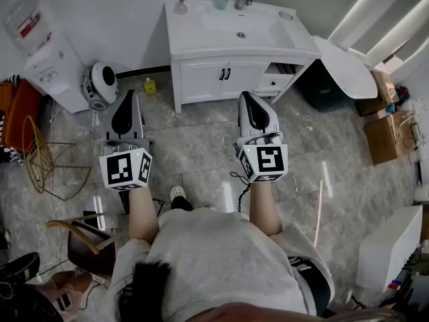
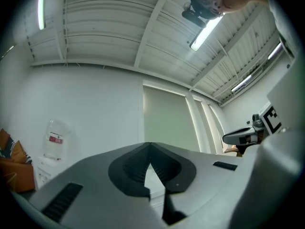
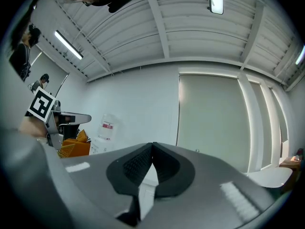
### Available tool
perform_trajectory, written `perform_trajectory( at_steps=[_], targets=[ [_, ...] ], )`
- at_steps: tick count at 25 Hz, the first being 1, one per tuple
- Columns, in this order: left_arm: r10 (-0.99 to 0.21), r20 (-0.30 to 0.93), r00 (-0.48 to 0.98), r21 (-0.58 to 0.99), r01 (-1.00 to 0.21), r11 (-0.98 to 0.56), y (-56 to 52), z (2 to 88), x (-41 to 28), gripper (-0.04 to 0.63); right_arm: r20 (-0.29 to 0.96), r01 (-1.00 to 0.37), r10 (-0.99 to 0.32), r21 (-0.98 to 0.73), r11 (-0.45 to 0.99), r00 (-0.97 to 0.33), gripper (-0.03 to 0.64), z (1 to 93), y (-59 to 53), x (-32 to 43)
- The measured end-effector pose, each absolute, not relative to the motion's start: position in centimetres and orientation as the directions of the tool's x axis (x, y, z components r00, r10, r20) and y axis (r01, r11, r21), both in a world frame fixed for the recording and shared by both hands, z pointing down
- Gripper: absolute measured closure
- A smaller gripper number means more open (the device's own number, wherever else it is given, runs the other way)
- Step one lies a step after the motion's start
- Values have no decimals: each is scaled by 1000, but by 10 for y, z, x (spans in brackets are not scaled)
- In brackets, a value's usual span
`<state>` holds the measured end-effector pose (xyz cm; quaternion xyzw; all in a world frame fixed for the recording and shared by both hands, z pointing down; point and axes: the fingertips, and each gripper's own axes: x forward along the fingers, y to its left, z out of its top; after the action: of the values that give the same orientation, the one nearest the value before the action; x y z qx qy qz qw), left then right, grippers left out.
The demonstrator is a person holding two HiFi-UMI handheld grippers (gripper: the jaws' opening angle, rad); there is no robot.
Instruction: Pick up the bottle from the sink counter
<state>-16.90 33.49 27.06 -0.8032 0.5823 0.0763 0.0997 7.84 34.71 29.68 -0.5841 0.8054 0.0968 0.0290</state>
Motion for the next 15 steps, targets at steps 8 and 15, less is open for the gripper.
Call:
perform_trajectory(
  at_steps=[8, 15],
  targets=[
    [-909, -250, 332, -68, -943, -326, 294, 270, -189, 589, -185, -957, -940, 93, 275, -288, 606, 296, 311, 61],
    [-894, -271, 357, -56, -933, -356, 246, 262, -213, 588, -200, -964, -944, 86, 251, -263, 606, 289, 274, 37]
  ],
)
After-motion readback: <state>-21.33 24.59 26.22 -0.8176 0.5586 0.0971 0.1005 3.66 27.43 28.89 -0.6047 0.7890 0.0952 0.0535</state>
